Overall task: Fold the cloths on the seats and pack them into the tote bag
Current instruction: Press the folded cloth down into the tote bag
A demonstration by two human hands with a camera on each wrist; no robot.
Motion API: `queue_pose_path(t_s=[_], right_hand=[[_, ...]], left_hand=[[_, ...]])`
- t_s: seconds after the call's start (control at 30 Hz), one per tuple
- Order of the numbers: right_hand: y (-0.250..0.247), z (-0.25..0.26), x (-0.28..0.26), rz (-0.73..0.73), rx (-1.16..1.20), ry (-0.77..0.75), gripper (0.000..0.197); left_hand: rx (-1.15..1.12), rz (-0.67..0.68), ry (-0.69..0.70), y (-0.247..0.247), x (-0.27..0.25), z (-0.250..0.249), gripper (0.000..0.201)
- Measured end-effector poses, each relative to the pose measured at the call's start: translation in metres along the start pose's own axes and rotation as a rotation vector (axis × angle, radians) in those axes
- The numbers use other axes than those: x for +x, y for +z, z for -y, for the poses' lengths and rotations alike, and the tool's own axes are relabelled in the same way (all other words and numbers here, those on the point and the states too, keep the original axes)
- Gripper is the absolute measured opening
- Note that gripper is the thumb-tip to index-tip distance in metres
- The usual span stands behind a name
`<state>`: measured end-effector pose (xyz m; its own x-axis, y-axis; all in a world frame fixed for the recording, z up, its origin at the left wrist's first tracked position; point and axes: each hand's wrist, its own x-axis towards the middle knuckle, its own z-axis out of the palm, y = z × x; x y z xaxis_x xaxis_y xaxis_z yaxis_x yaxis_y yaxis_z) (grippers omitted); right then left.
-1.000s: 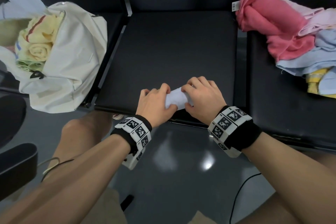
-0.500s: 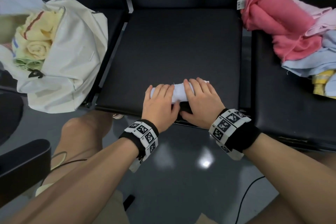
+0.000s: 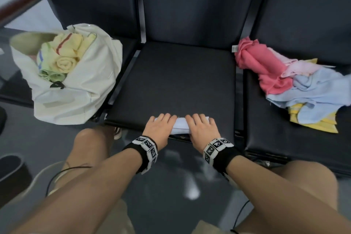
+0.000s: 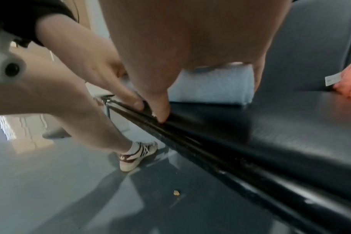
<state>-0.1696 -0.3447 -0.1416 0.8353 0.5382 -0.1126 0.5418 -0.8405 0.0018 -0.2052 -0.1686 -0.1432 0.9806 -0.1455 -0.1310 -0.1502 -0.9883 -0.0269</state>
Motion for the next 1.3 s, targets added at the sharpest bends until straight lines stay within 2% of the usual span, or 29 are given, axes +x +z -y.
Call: queue_pose_path(t_s=[0.13,0.3,0.5,0.57,0.73,0.8,0.87,0.93,1.1,1.3], right_hand=[[-0.033,0.003,-0.007,0.091,-0.057,-0.041,0.062],[-0.092,0.011,-0.006,0.077,0.037,-0.012,0.051],[-0.173,0.057,0.018,0.082,0.204,0.020,0.035],[-0.196,0.077,0.031,0.076,0.280,0.048,0.033],[-0.247,0.131,0.069,0.001,0.525,0.133,0.026],[-0.262,0.157,0.089,-0.038,0.580,0.135,0.027],[-0.274,0.184,0.110,-0.063,0.646,0.139,0.029],[-0.283,0.211,0.132,-0.064,0.724,0.159,0.034],[-0.286,0.278,0.189,-0.054,0.856,0.120,0.060],[-0.262,0.332,0.254,0.034,0.901,0.077,0.067]], left_hand=[[-0.007,0.033,0.017,-0.020,-0.012,0.008,0.072],[-0.052,-0.093,0.010,-0.069,-0.014,0.026,0.067],[-0.079,-0.231,-0.043,-0.135,-0.030,0.079,0.061],[-0.157,-0.307,-0.104,-0.157,-0.036,0.101,0.060],[-0.566,-0.625,-0.435,-0.208,-0.050,0.162,0.071],[-0.679,-0.711,-0.499,-0.222,-0.055,0.185,0.063],[-0.822,-0.767,-0.546,-0.231,-0.060,0.207,0.042],[-0.970,-0.745,-0.604,-0.236,-0.062,0.229,0.029],[-1.267,-0.670,-0.639,-0.232,-0.056,0.286,0.046],[-1.289,-0.618,-0.705,-0.200,-0.037,0.354,0.043]])
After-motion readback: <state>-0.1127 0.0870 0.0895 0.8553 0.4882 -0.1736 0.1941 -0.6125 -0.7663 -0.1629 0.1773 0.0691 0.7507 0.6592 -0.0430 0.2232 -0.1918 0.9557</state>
